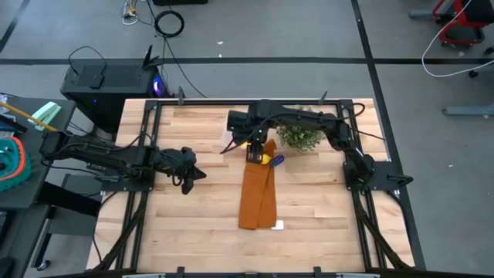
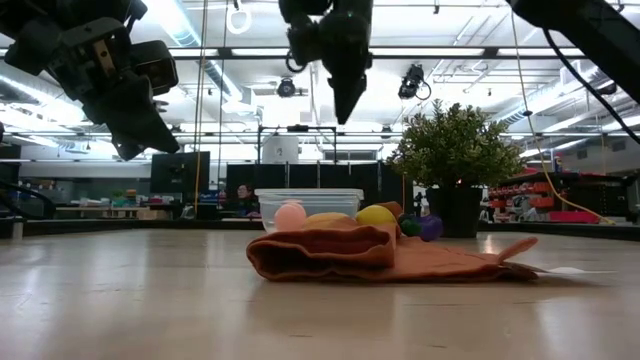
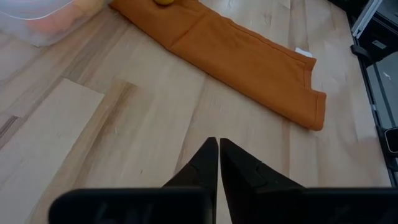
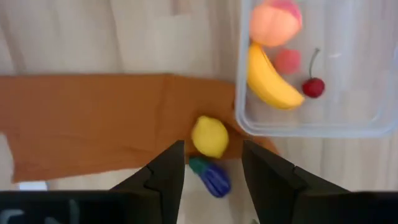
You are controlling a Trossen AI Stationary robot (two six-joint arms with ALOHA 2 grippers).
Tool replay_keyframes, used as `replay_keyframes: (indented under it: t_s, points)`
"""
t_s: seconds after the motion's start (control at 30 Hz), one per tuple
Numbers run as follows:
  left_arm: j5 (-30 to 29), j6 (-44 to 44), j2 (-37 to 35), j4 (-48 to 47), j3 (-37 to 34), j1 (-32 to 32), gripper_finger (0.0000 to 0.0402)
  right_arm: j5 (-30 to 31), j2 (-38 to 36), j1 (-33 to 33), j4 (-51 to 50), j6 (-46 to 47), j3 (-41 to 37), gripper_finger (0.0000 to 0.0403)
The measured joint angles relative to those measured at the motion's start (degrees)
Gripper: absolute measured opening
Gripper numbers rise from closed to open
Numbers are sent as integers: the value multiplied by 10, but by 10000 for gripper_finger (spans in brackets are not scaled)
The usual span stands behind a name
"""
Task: Pick and placing Produce into tupperware
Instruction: Put the purple eggplant into the transparent bin
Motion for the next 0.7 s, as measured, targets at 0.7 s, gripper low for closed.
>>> replay_keyframes:
  t_s: [0.7]
  points:
    - [0, -1, 0, -13, 0, -40, 20, -40, -6, 58, 68, 88, -139, 164]
